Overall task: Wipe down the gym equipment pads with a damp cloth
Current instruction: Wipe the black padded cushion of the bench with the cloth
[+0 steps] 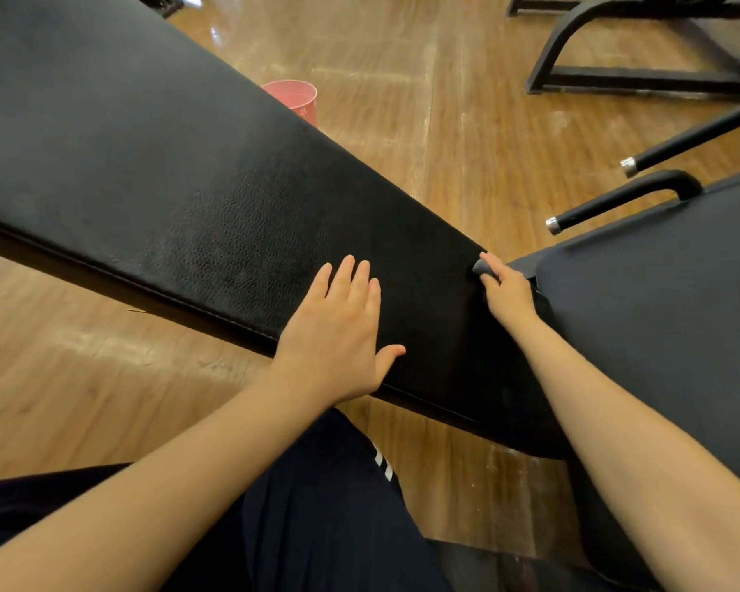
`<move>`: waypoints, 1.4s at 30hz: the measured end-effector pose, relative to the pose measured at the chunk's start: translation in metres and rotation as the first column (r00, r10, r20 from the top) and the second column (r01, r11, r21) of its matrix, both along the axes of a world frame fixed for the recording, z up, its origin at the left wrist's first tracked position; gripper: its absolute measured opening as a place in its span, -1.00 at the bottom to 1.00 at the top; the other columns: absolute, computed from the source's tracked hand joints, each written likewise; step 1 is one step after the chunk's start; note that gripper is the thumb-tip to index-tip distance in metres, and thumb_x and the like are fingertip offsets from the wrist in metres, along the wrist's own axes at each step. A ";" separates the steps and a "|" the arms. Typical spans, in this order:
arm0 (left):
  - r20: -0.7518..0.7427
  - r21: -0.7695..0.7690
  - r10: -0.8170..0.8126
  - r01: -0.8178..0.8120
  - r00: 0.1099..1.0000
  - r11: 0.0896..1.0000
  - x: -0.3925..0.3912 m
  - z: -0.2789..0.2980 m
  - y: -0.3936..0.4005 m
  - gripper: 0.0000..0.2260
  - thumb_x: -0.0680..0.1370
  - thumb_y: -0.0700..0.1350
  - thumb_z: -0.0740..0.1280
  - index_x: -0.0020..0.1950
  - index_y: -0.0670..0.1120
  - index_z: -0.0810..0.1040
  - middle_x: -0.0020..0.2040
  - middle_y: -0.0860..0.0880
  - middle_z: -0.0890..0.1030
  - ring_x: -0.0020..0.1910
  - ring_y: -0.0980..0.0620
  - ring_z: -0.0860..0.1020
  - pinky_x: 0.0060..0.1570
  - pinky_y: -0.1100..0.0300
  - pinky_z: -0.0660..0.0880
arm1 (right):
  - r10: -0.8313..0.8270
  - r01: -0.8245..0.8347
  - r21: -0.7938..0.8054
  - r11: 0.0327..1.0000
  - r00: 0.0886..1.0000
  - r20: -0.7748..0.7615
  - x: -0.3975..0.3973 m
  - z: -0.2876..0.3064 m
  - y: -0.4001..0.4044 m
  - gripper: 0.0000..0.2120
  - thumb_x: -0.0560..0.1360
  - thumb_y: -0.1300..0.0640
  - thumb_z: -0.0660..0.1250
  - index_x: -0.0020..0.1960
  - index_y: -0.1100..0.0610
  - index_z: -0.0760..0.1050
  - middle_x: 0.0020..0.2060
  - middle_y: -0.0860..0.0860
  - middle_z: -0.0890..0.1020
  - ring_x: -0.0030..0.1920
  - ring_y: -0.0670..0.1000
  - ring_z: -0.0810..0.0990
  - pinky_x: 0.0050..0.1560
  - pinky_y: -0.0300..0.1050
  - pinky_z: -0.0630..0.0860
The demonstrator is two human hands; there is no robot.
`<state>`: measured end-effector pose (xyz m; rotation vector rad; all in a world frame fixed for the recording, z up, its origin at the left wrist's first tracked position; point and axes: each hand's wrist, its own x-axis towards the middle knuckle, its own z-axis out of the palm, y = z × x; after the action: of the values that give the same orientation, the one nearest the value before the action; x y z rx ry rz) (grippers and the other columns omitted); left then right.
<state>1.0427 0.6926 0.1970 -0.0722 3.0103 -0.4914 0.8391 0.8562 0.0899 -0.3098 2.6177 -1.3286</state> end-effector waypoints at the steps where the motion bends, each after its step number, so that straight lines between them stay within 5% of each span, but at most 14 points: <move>1: -0.001 0.002 0.001 -0.001 1.000 1.000 0.000 -0.001 0.000 -0.26 0.58 0.29 -0.10 0.55 -0.24 -0.05 0.56 -0.25 -0.03 0.54 -0.21 -0.08 0.47 -0.11 -0.10 | 0.003 -0.002 -0.014 1.000 1.000 0.023 -0.007 0.001 -0.002 -0.67 0.59 0.26 0.12 0.33 0.14 0.43 0.31 0.10 0.47 0.27 0.08 0.44 0.22 -0.23 0.30; 4: -0.011 0.008 0.005 -0.005 1.000 1.000 0.000 -0.003 0.000 -0.26 0.59 0.28 -0.10 0.55 -0.25 -0.06 0.56 -0.25 -0.04 0.54 -0.22 -0.10 0.47 -0.12 -0.12 | 0.006 0.000 -0.080 0.997 0.998 0.069 -0.018 0.008 -0.009 -0.70 0.59 0.27 0.11 0.26 0.18 0.47 0.22 0.16 0.52 0.21 0.16 0.48 0.15 -0.13 0.39; 9: -0.012 0.010 0.011 -0.011 1.000 1.000 0.000 -0.003 -0.001 -0.27 0.59 0.27 -0.10 0.55 -0.24 -0.06 0.56 -0.25 -0.05 0.54 -0.22 -0.10 0.47 -0.12 -0.13 | 0.034 -0.029 -0.100 0.995 0.999 0.039 -0.018 0.001 -0.005 -0.65 0.60 0.24 0.12 0.38 0.20 0.36 0.36 0.03 0.41 0.38 -0.03 0.30 0.25 -0.32 0.16; 19: -0.022 0.020 0.023 -0.023 0.999 1.000 -0.002 -0.005 -0.001 -0.28 0.57 0.24 -0.10 0.55 -0.24 -0.06 0.55 -0.26 -0.05 0.54 -0.22 -0.09 0.47 -0.12 -0.12 | -0.093 0.094 -0.032 0.995 0.994 0.049 -0.020 -0.006 0.001 -0.67 0.60 0.26 0.10 0.34 0.20 0.41 0.34 0.08 0.43 0.37 0.09 0.34 0.25 -0.24 0.20; 25: -0.014 0.009 0.028 -0.027 1.000 1.000 -0.002 -0.006 -0.001 -0.29 0.59 0.25 -0.09 0.55 -0.24 -0.05 0.56 -0.25 -0.03 0.54 -0.21 -0.08 0.47 -0.12 -0.10 | -0.092 0.093 -0.069 0.993 0.995 0.028 0.035 -0.016 0.021 -0.62 0.60 0.23 0.13 0.41 0.12 0.34 0.41 0.00 0.35 0.42 -0.03 0.27 0.32 -0.27 0.09; 42: -0.005 -0.035 0.043 -0.043 0.999 0.998 -0.001 -0.002 0.004 -0.32 0.60 0.24 -0.08 0.56 -0.21 -0.02 0.56 -0.22 -0.01 0.54 -0.18 -0.06 0.47 -0.10 -0.07 | 0.015 -0.010 -0.191 0.981 1.000 0.024 0.162 -0.005 0.034 -0.60 0.58 0.26 0.17 0.40 0.08 0.31 0.38 -0.11 0.33 0.35 -0.20 0.24 0.28 -0.38 0.17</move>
<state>1.0420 0.6964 0.1949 -0.1401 2.9976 -0.5405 1.0014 0.8904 0.0848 -0.3337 2.4669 -1.5729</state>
